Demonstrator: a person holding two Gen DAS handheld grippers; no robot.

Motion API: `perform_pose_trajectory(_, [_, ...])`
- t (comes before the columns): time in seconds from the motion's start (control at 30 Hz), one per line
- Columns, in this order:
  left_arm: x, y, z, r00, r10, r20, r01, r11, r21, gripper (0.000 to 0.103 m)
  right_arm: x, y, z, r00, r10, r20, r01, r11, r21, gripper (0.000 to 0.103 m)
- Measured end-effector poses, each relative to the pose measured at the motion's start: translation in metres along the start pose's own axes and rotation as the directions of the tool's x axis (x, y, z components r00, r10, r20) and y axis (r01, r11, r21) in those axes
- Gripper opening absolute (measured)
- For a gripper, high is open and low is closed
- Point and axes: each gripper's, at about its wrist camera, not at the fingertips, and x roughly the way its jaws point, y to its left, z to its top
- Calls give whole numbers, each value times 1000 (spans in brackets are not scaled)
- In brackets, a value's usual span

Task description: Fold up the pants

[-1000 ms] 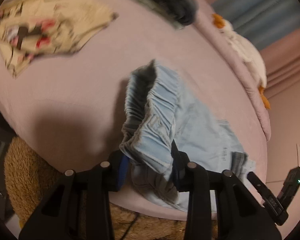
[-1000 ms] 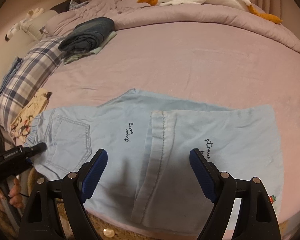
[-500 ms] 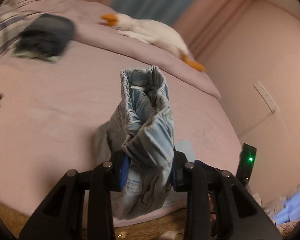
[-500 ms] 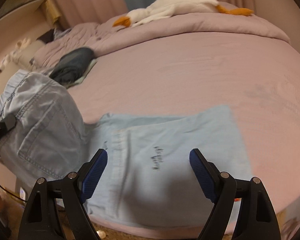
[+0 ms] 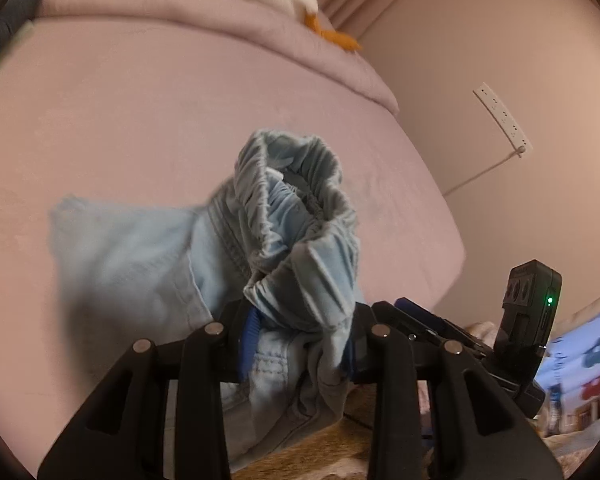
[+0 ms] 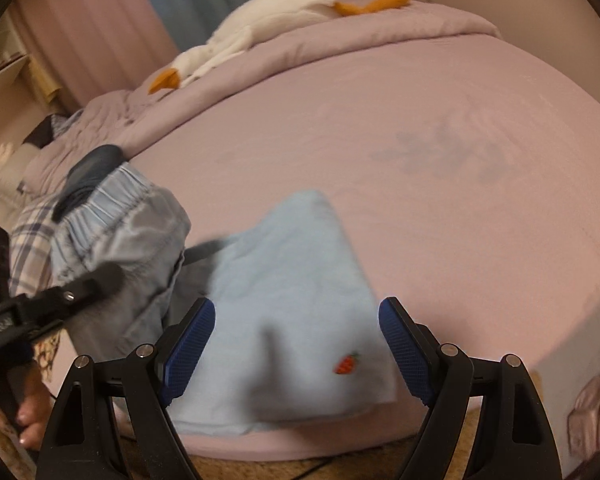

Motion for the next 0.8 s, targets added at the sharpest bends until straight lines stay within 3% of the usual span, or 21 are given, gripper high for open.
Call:
perform_pose_trajectory(0.13, [23, 0, -5, 997, -29, -67, 30, 999, 17, 45, -3, -10, -1, 1000, -20, 1, 20, 999, 35, 84])
perform_pose_trajectory(0.2, [29, 1, -7, 993, -55, -108, 54, 998, -14, 58, -5, -12, -1, 1000, -22, -3, 22, 999, 47, 84])
perform_pose_trajectory(0.27, [26, 0, -9, 987, -83, -135, 79, 996, -31, 79, -7, -14, 0, 1000, -24, -3, 25, 998, 51, 84])
perform_pose_trajectory(0.4, [-3, -2, -12, 991, -96, -96, 95, 995, -14, 88, -17, -20, 2, 999, -44, 23, 43, 997, 63, 84])
perform_pose_trajectory(0.5, [-28, 9, -13, 999, -33, -34, 32, 999, -24, 90, -17, -20, 9, 1000, -7, 24, 5, 997, 73, 85])
perform_pose_trajectory(0.57, [-42, 24, -14, 998, 58, 3, -58, 997, -53, 90, -14, -19, 9, 1000, 13, 13, -14, 998, 69, 91])
perform_pose_trajectory(0.6, [-50, 34, -16, 992, 129, 17, -127, 989, -76, 90, -10, -17, 10, 999, 38, 0, -38, 997, 64, 91])
perform_pose_trajectory(0.67, [-57, 48, -18, 979, 205, 17, -202, 974, -104, 90, -3, -12, 10, 996, 86, -20, -84, 995, 58, 91])
perform_pose_trajectory(0.8, [-73, 76, -27, 957, 289, 21, -281, 943, -176, 90, 24, -1, 13, 980, 174, -97, -169, 983, 66, 91])
